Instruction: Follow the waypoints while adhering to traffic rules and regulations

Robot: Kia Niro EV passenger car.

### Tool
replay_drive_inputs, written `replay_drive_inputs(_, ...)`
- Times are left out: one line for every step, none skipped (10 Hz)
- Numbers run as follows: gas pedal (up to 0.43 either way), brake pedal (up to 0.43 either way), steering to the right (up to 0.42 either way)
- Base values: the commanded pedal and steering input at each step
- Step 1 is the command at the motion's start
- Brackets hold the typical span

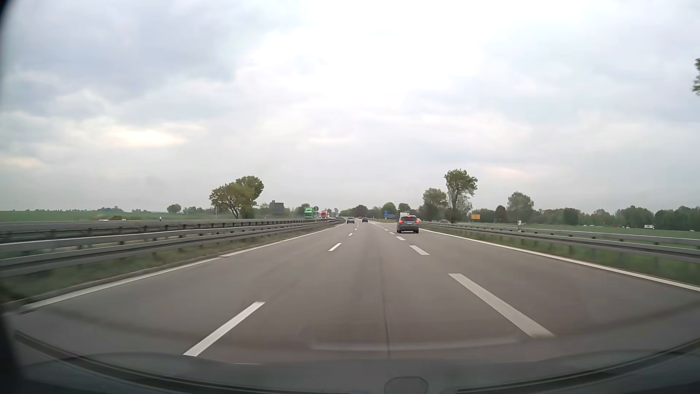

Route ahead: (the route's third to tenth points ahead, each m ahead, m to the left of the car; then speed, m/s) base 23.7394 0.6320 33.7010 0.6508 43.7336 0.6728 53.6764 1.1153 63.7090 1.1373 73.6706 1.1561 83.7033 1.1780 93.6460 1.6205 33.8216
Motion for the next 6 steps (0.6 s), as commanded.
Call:
replay_drive_inputs(0.248, 0.000, -0.003)
replay_drive_inputs(0.248, 0.000, -0.003)
replay_drive_inputs(0.248, 0.000, -0.003)
replay_drive_inputs(0.248, 0.000, -0.003)
replay_drive_inputs(0.248, 0.000, -0.003)
replay_drive_inputs(0.248, 0.000, -0.003)
